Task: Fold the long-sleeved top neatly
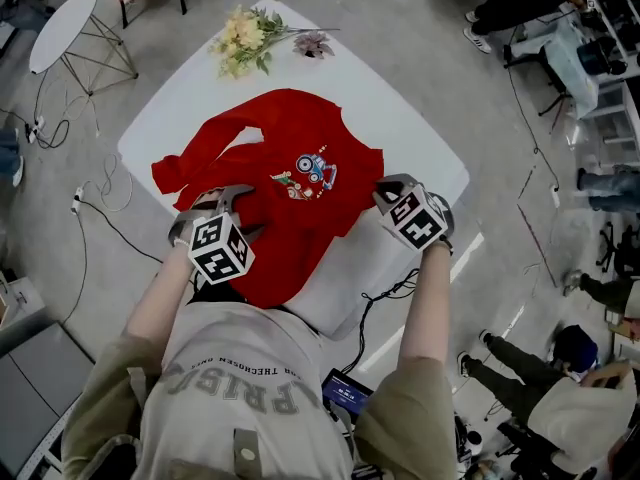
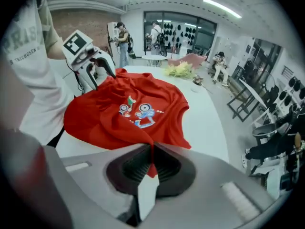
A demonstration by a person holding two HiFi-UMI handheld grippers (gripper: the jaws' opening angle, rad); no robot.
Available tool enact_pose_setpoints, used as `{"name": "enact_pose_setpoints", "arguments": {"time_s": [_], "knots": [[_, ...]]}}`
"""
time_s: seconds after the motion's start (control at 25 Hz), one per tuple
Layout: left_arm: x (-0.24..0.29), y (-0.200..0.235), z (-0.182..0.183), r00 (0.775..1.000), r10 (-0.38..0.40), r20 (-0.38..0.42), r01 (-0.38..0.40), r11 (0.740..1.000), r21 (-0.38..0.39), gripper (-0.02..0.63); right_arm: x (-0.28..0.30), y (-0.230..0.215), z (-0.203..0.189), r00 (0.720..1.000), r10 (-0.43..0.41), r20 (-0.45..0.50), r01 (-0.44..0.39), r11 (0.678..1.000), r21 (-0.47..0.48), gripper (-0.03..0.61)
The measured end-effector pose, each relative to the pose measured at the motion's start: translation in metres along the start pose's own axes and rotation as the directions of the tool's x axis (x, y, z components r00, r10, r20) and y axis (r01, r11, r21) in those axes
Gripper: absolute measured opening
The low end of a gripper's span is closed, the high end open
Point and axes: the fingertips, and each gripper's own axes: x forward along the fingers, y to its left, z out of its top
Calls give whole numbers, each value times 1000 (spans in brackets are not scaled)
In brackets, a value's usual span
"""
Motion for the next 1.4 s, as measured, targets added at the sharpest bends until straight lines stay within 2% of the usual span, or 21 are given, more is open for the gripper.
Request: {"name": "enact_pose_setpoints", "arguments": {"time_s": [0.16, 0.2, 0.24, 0.36, 0.48, 0.56, 0.64, 0.72, 0.76, 0.84, 0.88, 0.92, 1.04, 1.16, 1.24, 1.28, 1.36, 1.4], "knots": [[0, -2, -10, 1000, 2, -22, -3, 999, -38, 279, 48, -27, -14, 984, -21, -176, 17, 1000, -23, 20], [0, -4, -12, 1000, 2, -30, -3, 999, -34, 282, 56, -28, -16, 979, -16, -203, 11, 1000, -25, 43], [-1, -5, -14, 999, 4, -35, -5, 1000, -25, 285, 59, -29, -15, 978, -14, -208, 10, 1000, -21, 115], [-7, -3, -9, 1000, 12, -10, -12, 1000, -23, 295, 38, -31, -3, 993, -34, -110, 39, 998, 47, 248], [-15, 5, 12, 998, 29, 61, -26, 999, -38, 295, -4, -20, 4, 997, -73, 9, 72, 988, 135, 250], [-11, 3, 28, 997, 18, 80, -17, 1000, -14, 295, -25, 0, -2, 995, -93, 44, 85, 982, 168, 250], [3, -9, 34, 999, -30, 43, 29, 999, 21, 293, -35, 25, -13, 993, -102, 56, 89, 976, 198, 250], [19, -21, 29, 997, -67, -28, 68, 997, 44, 288, -38, 48, -24, 992, -110, 58, 93, 967, 238, 250], [24, -21, 23, 997, -52, -55, 55, 997, 46, 250, -38, 59, -29, 992, -111, 56, 93, 962, 258, 250], [25, -10, 11, 997, 35, -66, -34, 999, 17, 67, -33, 79, -36, 994, -100, 49, 81, 952, 295, 250], [22, -3, 4, 996, 71, -60, -72, 997, -18, 28, -29, 88, -37, 995, -89, 48, 70, 948, 310, 250], [19, 3, -3, 995, 88, -51, -91, 994, -65, 23, -24, 96, -38, 996, -78, 51, 57, 944, 324, 250], [3, 21, -24, 992, 125, -10, -124, 966, -226, 18, -7, 114, -35, 996, -56, 65, 28, 928, 371, 249], [-19, 52, -41, 968, 250, 19, -227, 908, -353, 17, 12, 119, -34, 995, -72, 63, 38, 904, 425, 249], [-33, 72, -52, 941, 337, 23, -298, 860, -414, 15, 17, 116, -30, 990, -102, 93, 40, 858, 511, 250], [-39, 82, -58, 928, 371, 18, -327, 839, -434, 15, 17, 113, -26, 985, -122, 122, 32, 823, 567, 250], [-45, 97, -68, 914, 406, 0, -362, 815, -452, 15, 14, 107, -16, 972, -169, 166, 16, 747, 664, 250], [-46, 102, -73, 913, 409, -8, -368, 812, -454, 15, 14, 105, -12, 968, -184, 168, 18, 723, 690, 250]]}}
